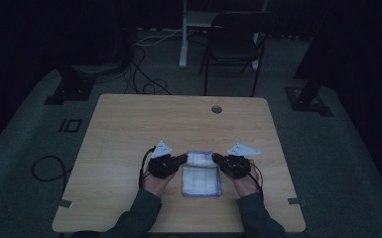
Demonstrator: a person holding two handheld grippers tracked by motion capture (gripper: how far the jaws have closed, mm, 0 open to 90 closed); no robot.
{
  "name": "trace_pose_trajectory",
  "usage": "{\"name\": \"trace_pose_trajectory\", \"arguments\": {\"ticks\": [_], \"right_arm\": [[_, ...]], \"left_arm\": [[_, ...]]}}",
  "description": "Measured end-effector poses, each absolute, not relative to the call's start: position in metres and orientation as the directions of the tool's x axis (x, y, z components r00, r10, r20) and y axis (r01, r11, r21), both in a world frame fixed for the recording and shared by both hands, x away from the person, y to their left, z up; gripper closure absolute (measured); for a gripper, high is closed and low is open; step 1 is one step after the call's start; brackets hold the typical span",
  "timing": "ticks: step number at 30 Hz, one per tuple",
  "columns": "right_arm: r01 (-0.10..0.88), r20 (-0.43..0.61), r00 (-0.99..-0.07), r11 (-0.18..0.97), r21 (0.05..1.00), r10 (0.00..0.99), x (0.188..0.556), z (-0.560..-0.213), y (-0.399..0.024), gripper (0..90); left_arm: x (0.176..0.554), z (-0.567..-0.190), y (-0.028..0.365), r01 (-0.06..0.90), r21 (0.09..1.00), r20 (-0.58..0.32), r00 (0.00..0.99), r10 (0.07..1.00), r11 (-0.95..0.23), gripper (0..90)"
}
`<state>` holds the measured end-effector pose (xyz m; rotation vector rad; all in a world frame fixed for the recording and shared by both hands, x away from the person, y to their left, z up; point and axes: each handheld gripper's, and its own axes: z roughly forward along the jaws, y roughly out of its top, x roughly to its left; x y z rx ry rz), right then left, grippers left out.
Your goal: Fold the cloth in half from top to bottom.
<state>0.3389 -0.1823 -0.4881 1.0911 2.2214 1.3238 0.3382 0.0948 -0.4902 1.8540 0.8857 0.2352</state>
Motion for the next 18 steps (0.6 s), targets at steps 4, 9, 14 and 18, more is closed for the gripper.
{"name": "trace_pose_trajectory", "arguments": {"ticks": [4,9,14,18], "right_arm": [[0.449,0.103,-0.652,0.272,0.851,0.752,0.336,-0.492,-0.182,84.6],[0.457,0.111,-0.651,0.271,0.847,0.751,0.332,-0.496,-0.182,84.7],[0.462,0.114,-0.651,0.273,0.844,0.75,0.33,-0.499,-0.182,84.7],[0.466,0.116,-0.651,0.274,0.841,0.75,0.328,-0.502,-0.181,84.7]], "left_arm": [[0.336,-0.494,0.095,0.474,0.855,-0.23,0.709,0.667,-0.209,87.2],[0.333,-0.499,0.096,0.487,0.847,-0.238,0.707,0.667,-0.214,87.1],[0.33,-0.504,0.095,0.496,0.841,-0.244,0.705,0.667,-0.217,87.1],[0.33,-0.511,0.095,0.513,0.827,-0.25,0.702,0.667,-0.23,87.0]]}}
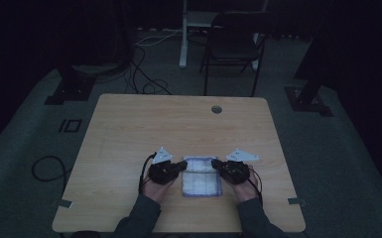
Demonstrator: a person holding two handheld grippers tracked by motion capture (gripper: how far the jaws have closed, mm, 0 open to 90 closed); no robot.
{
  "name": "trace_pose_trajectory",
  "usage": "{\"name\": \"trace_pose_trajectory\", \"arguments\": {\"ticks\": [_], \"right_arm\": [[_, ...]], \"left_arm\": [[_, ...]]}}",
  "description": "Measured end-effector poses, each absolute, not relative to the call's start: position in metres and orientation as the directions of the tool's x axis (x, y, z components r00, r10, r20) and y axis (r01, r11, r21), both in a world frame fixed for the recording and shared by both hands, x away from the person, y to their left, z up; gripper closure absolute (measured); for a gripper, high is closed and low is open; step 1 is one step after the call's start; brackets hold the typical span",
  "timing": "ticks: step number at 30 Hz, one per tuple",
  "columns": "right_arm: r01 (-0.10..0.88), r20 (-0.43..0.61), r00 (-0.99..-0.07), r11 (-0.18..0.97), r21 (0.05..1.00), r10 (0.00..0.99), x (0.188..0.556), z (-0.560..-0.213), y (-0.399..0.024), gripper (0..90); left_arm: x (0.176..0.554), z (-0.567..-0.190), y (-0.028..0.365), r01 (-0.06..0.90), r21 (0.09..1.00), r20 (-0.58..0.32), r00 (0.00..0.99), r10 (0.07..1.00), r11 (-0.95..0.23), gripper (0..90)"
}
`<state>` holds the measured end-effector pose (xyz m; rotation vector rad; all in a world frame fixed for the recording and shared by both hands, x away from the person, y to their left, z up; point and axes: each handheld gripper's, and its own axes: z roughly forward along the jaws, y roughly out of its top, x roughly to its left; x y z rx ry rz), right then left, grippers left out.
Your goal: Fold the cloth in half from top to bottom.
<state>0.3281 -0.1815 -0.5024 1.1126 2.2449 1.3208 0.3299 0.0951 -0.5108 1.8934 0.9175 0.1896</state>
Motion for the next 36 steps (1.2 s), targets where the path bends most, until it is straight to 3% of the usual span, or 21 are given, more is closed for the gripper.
{"name": "trace_pose_trajectory", "arguments": {"ticks": [24,36], "right_arm": [[0.509,0.143,-0.659,0.298,0.808,0.739,0.312,-0.521,-0.179,84.3],[0.519,0.146,-0.662,0.309,0.797,0.735,0.308,-0.526,-0.18,81.8]], "left_arm": [[0.316,-0.522,0.102,0.542,0.814,-0.282,0.683,0.674,-0.208,84.2],[0.336,-0.518,0.108,0.555,0.807,-0.282,0.661,0.695,-0.201,83.4]]}}
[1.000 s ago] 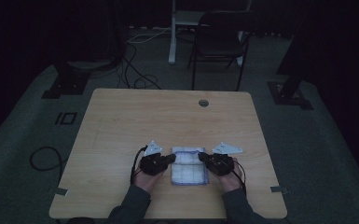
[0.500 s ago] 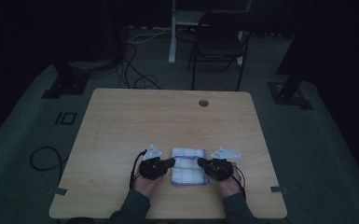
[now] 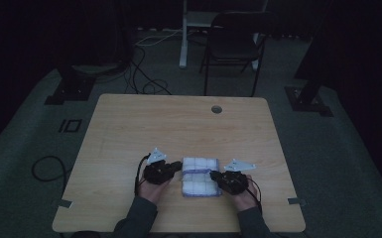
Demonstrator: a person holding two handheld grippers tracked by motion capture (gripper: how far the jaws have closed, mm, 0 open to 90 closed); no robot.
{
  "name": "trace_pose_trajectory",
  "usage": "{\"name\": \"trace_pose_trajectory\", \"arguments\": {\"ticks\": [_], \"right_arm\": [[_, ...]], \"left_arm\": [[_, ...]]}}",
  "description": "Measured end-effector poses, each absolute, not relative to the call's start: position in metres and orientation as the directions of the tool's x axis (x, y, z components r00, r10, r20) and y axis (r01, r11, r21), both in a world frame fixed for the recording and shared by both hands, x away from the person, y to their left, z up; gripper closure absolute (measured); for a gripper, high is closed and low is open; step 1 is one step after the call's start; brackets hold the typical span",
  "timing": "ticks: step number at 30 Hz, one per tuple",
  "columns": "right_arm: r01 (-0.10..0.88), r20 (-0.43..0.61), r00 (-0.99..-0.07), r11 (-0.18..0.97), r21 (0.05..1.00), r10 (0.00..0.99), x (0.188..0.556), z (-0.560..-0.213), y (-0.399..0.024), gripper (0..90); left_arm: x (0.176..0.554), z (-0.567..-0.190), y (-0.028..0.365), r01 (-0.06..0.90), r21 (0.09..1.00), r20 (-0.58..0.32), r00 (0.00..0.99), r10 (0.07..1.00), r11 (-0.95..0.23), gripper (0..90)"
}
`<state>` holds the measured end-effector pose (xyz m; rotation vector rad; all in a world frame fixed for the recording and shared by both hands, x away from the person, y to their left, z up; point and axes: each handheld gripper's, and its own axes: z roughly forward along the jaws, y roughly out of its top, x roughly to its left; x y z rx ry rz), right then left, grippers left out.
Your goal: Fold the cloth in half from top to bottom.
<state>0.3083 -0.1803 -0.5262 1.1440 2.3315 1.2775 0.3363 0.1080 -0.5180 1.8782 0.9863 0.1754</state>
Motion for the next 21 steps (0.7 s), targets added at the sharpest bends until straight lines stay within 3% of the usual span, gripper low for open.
{"name": "trace_pose_trajectory", "arguments": {"ticks": [9,21], "right_arm": [[0.526,0.141,-0.639,0.296,0.797,0.756,0.308,-0.527,-0.186,64.2],[0.537,0.153,-0.597,0.25,0.806,0.787,0.31,-0.524,-0.2,60.9]], "left_arm": [[0.338,-0.529,0.097,0.563,0.781,-0.257,0.684,0.683,-0.269,83.5],[0.314,-0.532,0.089,0.528,0.79,-0.223,0.722,0.655,-0.313,83.5]]}}
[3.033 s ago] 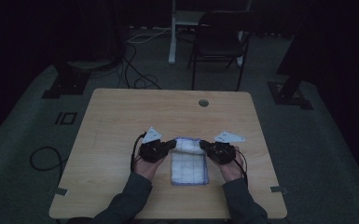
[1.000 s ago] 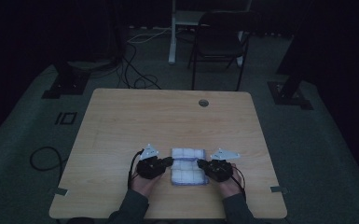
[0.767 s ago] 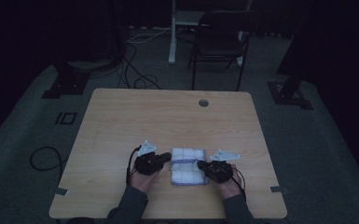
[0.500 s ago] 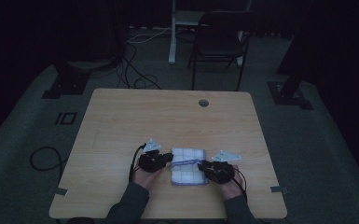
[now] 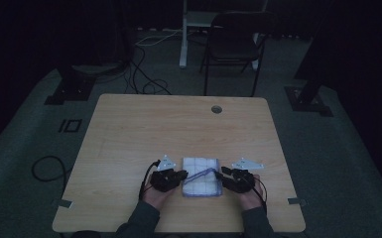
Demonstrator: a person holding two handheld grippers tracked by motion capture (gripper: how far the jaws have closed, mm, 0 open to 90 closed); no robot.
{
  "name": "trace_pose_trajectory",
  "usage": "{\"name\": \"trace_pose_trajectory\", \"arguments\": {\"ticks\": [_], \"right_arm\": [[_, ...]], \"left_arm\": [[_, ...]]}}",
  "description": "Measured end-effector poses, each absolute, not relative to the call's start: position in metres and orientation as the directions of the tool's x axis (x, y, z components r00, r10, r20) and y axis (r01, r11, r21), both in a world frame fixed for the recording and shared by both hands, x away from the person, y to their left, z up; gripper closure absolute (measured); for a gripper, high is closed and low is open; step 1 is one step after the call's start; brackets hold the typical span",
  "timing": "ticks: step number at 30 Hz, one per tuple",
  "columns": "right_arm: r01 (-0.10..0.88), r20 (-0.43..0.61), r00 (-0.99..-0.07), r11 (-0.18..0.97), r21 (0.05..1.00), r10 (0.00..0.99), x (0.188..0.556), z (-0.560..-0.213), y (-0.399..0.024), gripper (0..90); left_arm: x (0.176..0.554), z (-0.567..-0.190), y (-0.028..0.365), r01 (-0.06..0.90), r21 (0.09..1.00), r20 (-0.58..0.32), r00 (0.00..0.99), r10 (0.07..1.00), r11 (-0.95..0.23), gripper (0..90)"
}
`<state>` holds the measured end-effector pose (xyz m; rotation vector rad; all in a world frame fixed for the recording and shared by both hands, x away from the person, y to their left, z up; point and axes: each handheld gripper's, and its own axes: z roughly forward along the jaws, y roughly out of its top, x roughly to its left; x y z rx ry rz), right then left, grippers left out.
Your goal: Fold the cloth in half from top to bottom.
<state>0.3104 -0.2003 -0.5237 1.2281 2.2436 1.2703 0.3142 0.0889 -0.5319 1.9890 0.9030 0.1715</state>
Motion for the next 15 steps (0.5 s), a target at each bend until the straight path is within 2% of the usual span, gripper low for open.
{"name": "trace_pose_trajectory", "arguments": {"ticks": [15], "right_arm": [[0.542,0.165,-0.563,0.211,0.814,0.81,0.315,-0.521,-0.214,59.8]], "left_arm": [[0.295,-0.536,0.092,0.52,0.791,-0.222,0.736,0.639,-0.323,83.2]]}}
